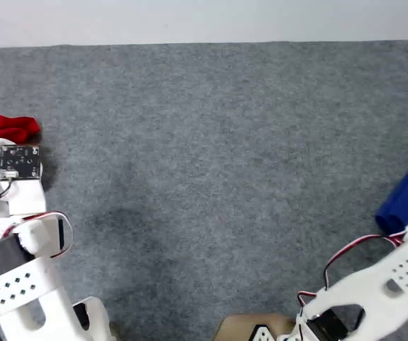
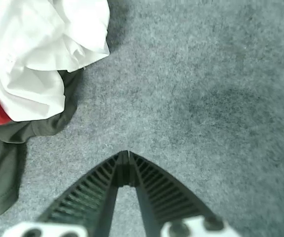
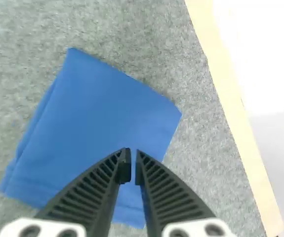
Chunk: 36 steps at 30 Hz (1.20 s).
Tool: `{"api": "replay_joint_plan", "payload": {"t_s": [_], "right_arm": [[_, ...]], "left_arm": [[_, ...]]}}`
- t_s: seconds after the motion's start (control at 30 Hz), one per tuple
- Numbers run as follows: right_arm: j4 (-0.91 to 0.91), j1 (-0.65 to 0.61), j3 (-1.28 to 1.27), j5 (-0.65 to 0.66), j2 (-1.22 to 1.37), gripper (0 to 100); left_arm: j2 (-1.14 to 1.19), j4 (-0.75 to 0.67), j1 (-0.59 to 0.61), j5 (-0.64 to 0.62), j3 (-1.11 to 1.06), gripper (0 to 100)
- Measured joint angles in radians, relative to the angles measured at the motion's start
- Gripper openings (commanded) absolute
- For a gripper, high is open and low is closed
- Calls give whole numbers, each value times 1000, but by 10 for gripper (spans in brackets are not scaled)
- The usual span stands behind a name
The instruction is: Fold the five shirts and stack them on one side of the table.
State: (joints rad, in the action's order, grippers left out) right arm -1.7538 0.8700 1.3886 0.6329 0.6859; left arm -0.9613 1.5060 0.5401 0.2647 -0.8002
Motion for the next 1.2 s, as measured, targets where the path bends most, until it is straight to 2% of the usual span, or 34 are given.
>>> {"api": "replay_joint_plan", "payload": {"t_s": [0.23,0.33,0.5,0.7,0.97,1.2], "right_arm": [[0,-75,-506,-2,-365,10],[0,-109,-743,-18,-531,11],[0,-137,-1071,-71,-769,13],[0,-137,-1370,-87,-991,13],[0,-137,-1619,-91,-1188,14],[0,-137,-1709,-91,-1267,14]], "left_arm": [[0,20,0,0,118,35],[0,20,0,34,143,73],[63,-12,20,81,160,74],[356,-80,104,114,350,73],[878,-41,126,121,862,80],[1180,5,126,163,1237,239]]}}
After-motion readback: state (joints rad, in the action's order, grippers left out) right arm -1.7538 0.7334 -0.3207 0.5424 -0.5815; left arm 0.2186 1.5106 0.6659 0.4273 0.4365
